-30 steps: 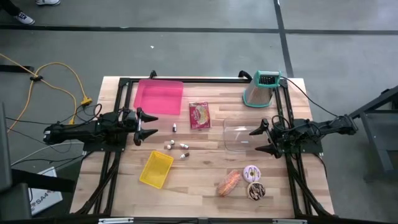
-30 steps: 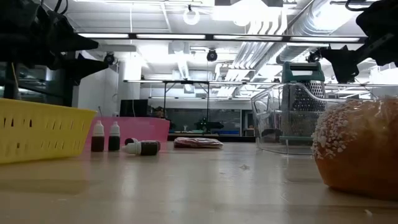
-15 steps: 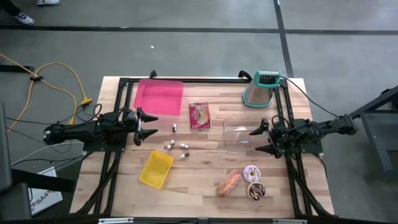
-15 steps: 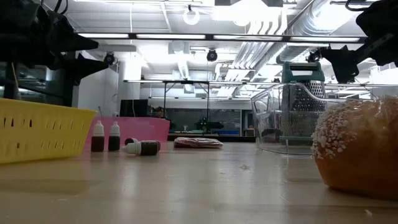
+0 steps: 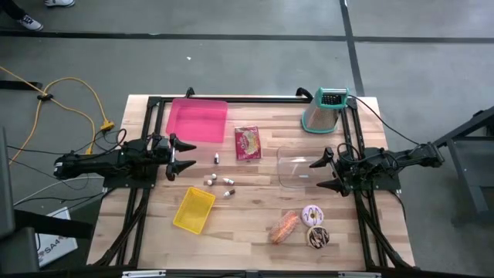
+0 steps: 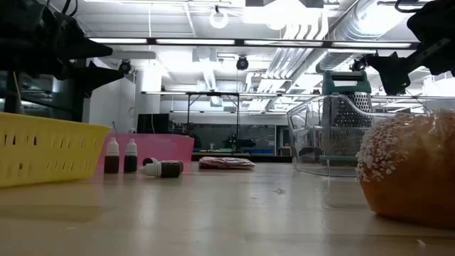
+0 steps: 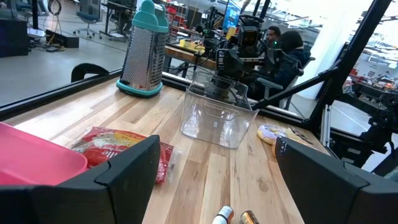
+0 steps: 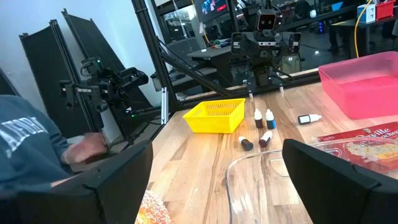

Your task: Pick & Place Food Item

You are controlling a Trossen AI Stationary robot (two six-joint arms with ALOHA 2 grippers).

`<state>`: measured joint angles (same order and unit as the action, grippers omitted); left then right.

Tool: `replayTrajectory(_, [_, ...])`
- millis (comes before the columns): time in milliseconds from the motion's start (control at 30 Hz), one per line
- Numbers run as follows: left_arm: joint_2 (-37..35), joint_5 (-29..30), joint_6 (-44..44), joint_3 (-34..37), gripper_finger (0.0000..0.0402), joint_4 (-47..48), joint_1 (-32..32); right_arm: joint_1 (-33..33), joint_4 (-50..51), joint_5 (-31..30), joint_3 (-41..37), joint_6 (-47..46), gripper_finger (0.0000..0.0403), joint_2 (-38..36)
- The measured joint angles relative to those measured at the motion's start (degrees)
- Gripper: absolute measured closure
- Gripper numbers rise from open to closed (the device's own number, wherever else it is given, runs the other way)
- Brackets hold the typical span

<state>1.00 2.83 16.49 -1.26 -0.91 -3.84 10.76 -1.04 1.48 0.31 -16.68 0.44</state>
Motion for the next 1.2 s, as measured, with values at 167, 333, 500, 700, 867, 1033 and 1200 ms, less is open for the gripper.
replayTrajectory(167, [0.0, 0.0, 0.0, 0.0, 0.0091, 0.0, 0.0, 0.0, 0.0, 0.0, 0.0, 0.0, 0.0055, 0.0])
replayTrajectory(333, [0.0, 0.0, 0.0, 0.0, 0.0091, 0.0, 0.0, 0.0, 0.0, 0.0, 0.0, 0.0, 0.0055, 0.0])
replayTrajectory(500, [0.0, 0.0, 0.0, 0.0, 0.0091, 0.0, 0.0, 0.0, 0.0, 0.0, 0.0, 0.0, 0.0055, 0.0])
replayTrajectory(700, [0.0, 0.0, 0.0, 0.0, 0.0091, 0.0, 0.0, 0.0, 0.0, 0.0, 0.0, 0.0, 0.0055, 0.0])
replayTrajectory(867, [0.0, 0.0, 0.0, 0.0, 0.0091, 0.0, 0.0, 0.0, 0.0, 0.0, 0.0, 0.0, 0.0055, 0.0])
replayTrajectory(1033, [0.0, 0.0, 0.0, 0.0, 0.0091, 0.0, 0.0, 0.0, 0.0, 0.0, 0.0, 0.0, 0.0055, 0.0])
replayTrajectory(1200, [0.0, 1.1, -0.1, 0.0, 0.0091, 0.0, 0.0, 0.0, 0.0, 0.0, 0.0, 0.0, 0.0055, 0.0])
